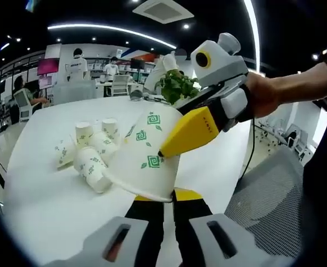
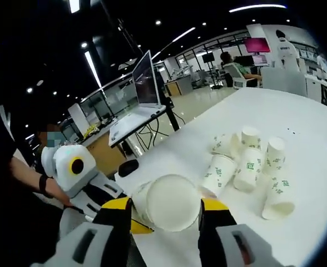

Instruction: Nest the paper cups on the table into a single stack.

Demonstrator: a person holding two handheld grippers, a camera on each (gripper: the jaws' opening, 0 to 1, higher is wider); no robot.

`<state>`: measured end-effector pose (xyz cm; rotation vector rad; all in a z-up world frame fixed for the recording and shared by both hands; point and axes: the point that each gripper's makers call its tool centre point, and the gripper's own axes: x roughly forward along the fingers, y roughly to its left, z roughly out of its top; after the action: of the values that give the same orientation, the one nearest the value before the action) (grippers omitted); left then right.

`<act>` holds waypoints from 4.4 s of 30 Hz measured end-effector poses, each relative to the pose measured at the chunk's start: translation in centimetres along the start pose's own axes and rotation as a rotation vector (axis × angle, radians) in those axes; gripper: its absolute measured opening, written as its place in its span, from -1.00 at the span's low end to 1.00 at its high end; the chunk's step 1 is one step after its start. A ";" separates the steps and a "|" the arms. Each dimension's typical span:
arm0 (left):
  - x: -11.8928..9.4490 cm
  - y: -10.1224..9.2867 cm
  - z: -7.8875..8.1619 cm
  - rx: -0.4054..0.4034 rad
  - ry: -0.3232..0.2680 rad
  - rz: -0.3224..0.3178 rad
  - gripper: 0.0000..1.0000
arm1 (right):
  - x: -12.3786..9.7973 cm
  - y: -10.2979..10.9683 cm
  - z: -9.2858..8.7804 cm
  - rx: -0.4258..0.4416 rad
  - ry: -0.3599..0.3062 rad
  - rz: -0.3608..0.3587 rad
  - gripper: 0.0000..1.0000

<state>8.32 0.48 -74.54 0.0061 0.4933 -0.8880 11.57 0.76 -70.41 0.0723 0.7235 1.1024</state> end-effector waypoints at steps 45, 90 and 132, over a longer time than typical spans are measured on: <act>-0.9 0.4 -1.2 0.097 0.110 0.055 -0.96 | 1.6 1.6 -1.9 0.007 0.021 0.006 -0.10; -0.4 1.2 -4.1 0.412 0.434 0.007 -1.00 | -0.1 0.6 -5.3 -0.063 0.059 -0.124 0.05; 4.8 2.9 -8.4 0.867 1.038 -0.141 -1.00 | -7.6 -3.5 -12.3 -0.062 0.089 -0.376 0.24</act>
<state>9.59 0.52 -84.55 1.2878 1.0300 -1.1448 5.44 -10.76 -77.53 -0.1610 0.7465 0.7704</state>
